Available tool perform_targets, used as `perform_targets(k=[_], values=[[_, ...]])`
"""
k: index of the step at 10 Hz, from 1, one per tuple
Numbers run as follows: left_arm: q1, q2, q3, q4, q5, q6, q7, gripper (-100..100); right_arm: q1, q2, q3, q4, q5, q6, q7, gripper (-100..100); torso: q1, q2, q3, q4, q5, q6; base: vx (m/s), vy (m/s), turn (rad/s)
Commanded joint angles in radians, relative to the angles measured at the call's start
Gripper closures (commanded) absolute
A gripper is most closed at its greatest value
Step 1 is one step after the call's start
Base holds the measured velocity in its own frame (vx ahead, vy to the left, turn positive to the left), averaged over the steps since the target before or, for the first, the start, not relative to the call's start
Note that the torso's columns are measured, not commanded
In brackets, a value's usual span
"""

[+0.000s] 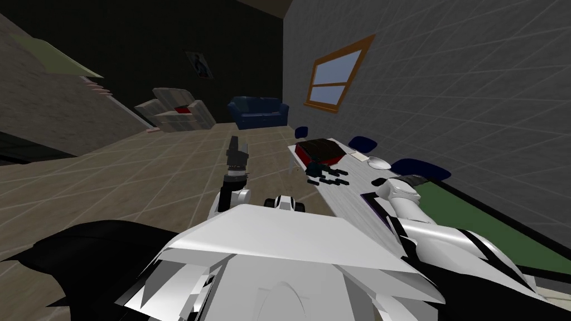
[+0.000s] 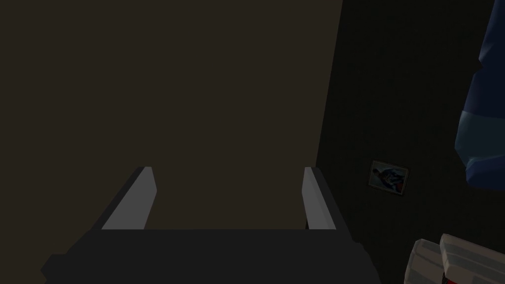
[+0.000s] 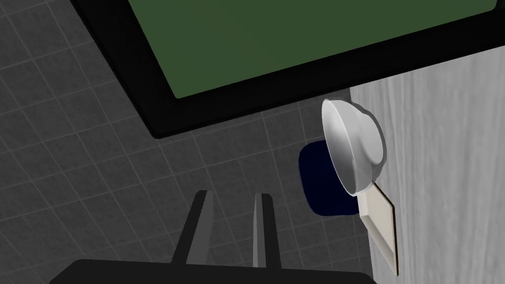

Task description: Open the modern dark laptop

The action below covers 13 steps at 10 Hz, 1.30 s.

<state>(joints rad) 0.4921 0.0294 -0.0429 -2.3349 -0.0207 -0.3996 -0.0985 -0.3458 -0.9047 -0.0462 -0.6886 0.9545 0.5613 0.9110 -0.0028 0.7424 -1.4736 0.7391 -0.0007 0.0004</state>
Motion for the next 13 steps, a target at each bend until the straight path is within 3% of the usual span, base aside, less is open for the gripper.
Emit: perform_targets(k=[1,4,5,7,12,13], values=[[0.000,0.000,0.000,0.000,0.000,0.000,0.000,0,-0.009,0.020,0.003,-0.029,0.015,-0.043,-0.019,-100,0.000,0.005,0.003,0.002,0.000,0.000,-0.242,-0.073,-0.042],[0.000,0.000,0.000,0.000,0.000,0.000,0.000,0,-0.015,0.042,0.005,-0.064,0.026,-0.080,-0.031,-100,0.003,-0.003,-0.002,-0.001,0.001,0.000,-0.226,-0.079,-0.034],[0.000,0.000,0.000,0.000,0.000,0.000,0.000,0,-0.015,0.042,0.005,-0.065,0.026,-0.080,-0.031,-100,0.004,-0.008,-0.004,-0.002,0.001,0.000,-0.063,-0.019,-0.002],[0.000,0.000,0.000,0.000,0.000,0.000,0.000,0,-0.021,0.067,0.008,-0.107,0.039,-0.123,-0.047,-100,0.005,-0.010,-0.006,-0.003,0.001,-0.001,-0.145,-0.032,-0.044],[0.000,0.000,0.000,0.000,0.000,0.000,0.000,0,-0.025,0.080,0.010,-0.130,0.047,-0.146,-0.055,-100,0.004,-0.005,-0.002,-0.001,0.001,0.000,-0.120,-0.041,-0.014],[0.000,0.000,0.000,0.000,0.000,0.000,0.000,0,-0.028,0.094,0.012,-0.154,0.055,-0.169,-0.063,-100,0.004,-0.008,-0.004,-0.002,0.001,-0.001,-0.127,-0.041,-0.041]])
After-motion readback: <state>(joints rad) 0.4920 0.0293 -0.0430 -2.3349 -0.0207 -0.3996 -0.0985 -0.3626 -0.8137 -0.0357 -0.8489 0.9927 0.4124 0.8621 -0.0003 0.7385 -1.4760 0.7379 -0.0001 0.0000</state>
